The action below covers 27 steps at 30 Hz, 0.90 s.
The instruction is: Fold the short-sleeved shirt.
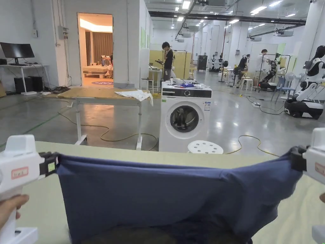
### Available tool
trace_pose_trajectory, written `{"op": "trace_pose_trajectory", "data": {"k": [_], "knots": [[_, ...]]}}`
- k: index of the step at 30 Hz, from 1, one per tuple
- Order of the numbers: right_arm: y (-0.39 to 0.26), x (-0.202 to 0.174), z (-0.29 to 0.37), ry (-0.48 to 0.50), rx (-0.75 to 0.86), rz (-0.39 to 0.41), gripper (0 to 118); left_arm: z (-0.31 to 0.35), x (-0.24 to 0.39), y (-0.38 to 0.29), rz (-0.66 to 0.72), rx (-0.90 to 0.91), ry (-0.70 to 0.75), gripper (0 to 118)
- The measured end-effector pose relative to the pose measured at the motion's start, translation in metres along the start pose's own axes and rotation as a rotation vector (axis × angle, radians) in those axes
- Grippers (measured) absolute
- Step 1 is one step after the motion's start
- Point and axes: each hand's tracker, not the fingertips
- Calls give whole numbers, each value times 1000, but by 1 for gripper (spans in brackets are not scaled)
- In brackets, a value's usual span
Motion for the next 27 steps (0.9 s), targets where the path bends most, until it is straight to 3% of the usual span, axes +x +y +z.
{"op": "trace_pose_trajectory", "data": {"k": [7,15,27], "knots": [[-78,6,83,8,-59,-16,3,90,-14,-71,61,-45,-46,0],[-113,6,156,22,-97,-29,3,151,-8,-99,70,-87,-73,0],[-205,-17,103,77,-420,22,3,92,3,-180,56,-415,-21,0]]}}
